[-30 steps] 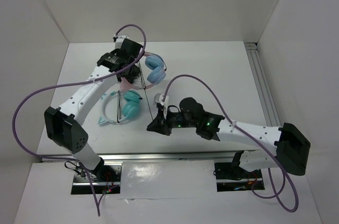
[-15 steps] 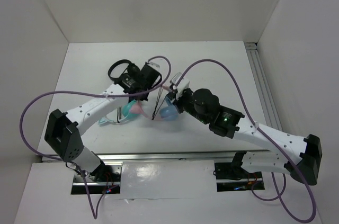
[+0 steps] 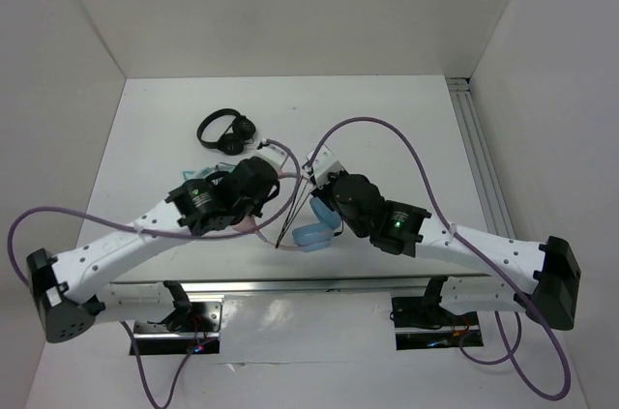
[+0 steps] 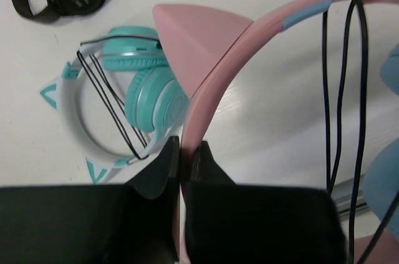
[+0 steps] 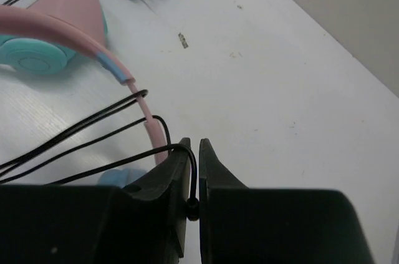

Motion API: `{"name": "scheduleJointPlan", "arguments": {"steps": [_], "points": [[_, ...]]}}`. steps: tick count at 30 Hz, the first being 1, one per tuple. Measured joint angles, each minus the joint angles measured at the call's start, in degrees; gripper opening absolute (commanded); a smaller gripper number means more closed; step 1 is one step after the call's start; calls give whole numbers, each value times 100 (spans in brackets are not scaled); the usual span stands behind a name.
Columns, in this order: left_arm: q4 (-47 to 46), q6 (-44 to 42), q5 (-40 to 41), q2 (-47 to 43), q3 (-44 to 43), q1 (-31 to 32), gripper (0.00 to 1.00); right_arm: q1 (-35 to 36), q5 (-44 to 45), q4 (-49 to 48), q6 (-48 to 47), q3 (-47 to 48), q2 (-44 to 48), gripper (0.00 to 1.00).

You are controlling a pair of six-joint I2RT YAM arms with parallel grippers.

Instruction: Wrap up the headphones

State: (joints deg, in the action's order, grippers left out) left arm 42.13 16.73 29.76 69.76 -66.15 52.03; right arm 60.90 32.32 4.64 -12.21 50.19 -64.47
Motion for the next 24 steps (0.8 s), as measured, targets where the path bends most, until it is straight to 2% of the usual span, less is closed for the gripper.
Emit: {"name": "scheduleJointPlan", "arguments": {"steps": [5, 9, 12, 14, 16, 18, 19, 20, 23, 24], "points": [[17, -50, -192, -857, 114, 116, 0, 11, 142, -170, -74, -114, -144, 9], [52, -118, -404, -892, 153, 114, 0, -28, -42, -247, -83, -114, -149, 17], [48, -151, -496, -870, 168, 111, 0, -98, -160, -249, -92, -114, -149, 17], [46, -155, -527, -811, 166, 111, 0, -127, -195, -238, -94, -114, -149, 24], [98, -177, -649, -748, 166, 116, 0, -221, -146, -240, -79, -114, -149, 37], [111, -177, -745, -695, 164, 151, 0, -363, -160, -227, -52, -114, -155, 40], [109, -177, -754, -669, 153, 149, 0, -424, -186, -205, -46, -114, -166, 55], [103, -162, -743, -651, 144, 144, 0, -472, -184, -205, -11, -114, -181, 65], [391, -195, -809, -640, 85, 144, 0, -730, -28, -214, 2, -111, -267, 68], [522, -195, -841, -636, 63, 138, 0, -817, 9, -212, 28, -111, -302, 82]]}}
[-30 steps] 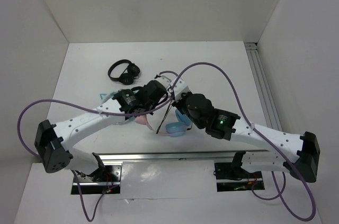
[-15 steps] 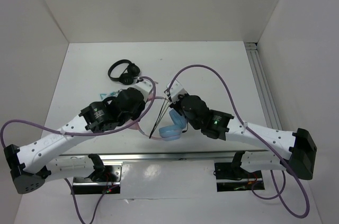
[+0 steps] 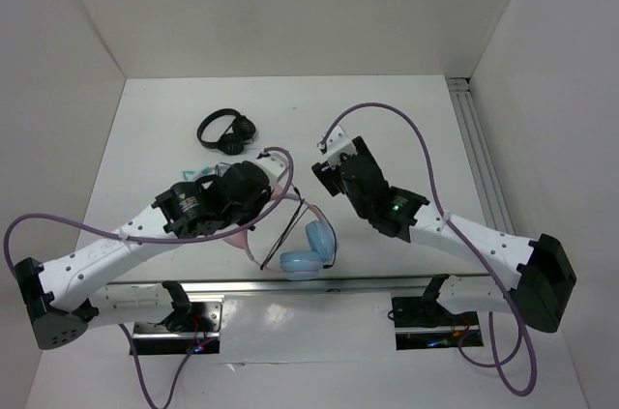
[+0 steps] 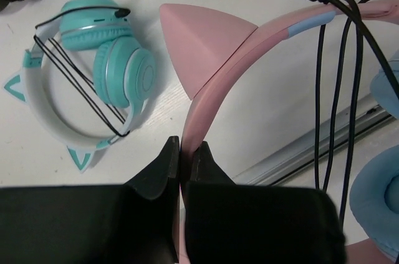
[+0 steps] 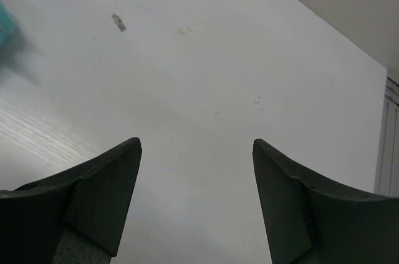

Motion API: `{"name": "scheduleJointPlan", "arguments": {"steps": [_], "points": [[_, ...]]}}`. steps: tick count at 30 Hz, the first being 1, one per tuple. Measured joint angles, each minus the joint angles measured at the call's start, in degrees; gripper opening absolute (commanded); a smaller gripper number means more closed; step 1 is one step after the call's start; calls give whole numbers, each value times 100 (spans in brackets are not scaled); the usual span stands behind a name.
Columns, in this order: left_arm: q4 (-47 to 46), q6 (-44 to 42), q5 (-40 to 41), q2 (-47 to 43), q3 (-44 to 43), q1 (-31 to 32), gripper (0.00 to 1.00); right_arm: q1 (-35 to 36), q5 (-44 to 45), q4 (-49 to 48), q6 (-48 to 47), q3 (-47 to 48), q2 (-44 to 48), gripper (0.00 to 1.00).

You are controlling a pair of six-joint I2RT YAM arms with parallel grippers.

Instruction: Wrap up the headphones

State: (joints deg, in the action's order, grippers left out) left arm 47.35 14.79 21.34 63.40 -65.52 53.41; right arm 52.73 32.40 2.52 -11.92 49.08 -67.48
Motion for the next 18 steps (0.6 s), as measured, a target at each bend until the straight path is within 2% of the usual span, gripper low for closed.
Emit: {"name": "scheduleJointPlan", "arguments": {"steps": [1, 2, 12, 18], "points": [[122, 0, -37, 11, -39, -48, 0, -105, 24, 2, 61, 2, -35, 85], [245, 2, -90, 22, -79, -116, 0, -190, 22, 13, 66, 7, -63, 98], [358, 57, -315, 188, -750, -1976, 0, -667, -17, 70, 417, 87, -153, 99], [-70, 55, -837, 909, -822, -3871, 0, -866, -151, 149, 671, 267, -153, 99]]}}
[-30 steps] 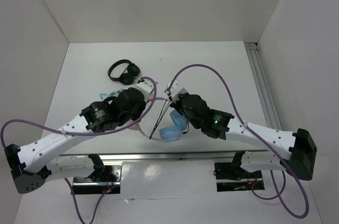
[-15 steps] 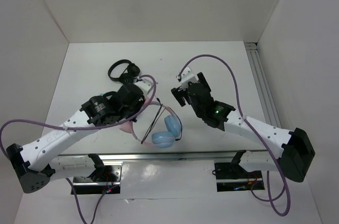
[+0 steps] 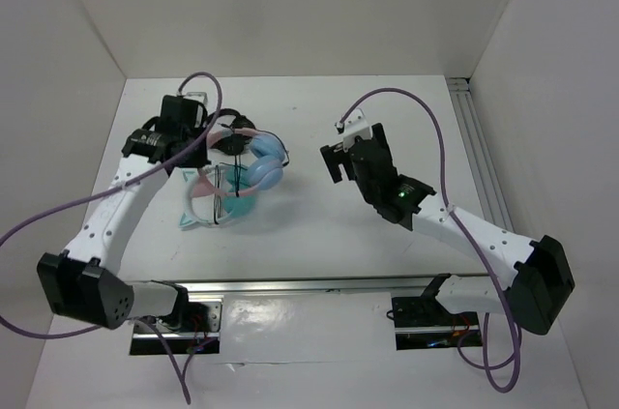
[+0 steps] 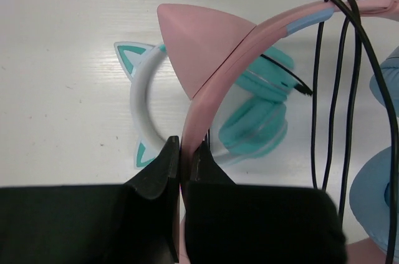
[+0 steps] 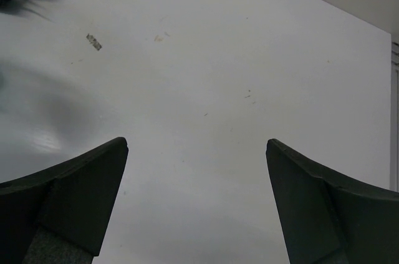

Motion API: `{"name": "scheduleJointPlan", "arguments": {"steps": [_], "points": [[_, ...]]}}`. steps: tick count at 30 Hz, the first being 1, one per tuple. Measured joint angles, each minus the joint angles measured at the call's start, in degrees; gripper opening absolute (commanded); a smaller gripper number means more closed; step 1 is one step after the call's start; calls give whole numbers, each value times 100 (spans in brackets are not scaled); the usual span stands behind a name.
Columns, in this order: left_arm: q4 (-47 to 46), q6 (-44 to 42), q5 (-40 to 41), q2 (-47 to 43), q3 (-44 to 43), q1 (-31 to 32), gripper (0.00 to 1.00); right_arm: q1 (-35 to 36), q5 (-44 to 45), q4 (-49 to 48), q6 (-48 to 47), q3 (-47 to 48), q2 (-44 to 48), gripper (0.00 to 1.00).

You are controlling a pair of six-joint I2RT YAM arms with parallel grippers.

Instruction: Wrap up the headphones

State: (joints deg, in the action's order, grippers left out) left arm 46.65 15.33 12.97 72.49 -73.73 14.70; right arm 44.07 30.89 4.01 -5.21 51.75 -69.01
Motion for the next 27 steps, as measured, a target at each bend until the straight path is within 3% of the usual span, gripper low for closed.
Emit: {"name": "scheduleJointPlan", "arguments": {"steps": [3, 6, 15, 21, 27], "points": [[-273, 7, -411, 492, -96, -518, 0, 0, -85, 35, 48, 7, 0, 99], [-474, 15, -695, 894, -219, -450, 0, -4, -146, 76, 72, 7, 0, 99], [-822, 638, -861, 1355, -382, 664, 0, -44, 223, 345, 378, 234, -7, 99], [-1174, 1355, -417, 1281, 619, 1659, 0, -201, 616, 728, 815, 684, 170, 99], [-1316, 1696, -116, 1292, 1355, 2227, 0, -234, 688, 1049, 1106, 861, 1154, 99]]}}
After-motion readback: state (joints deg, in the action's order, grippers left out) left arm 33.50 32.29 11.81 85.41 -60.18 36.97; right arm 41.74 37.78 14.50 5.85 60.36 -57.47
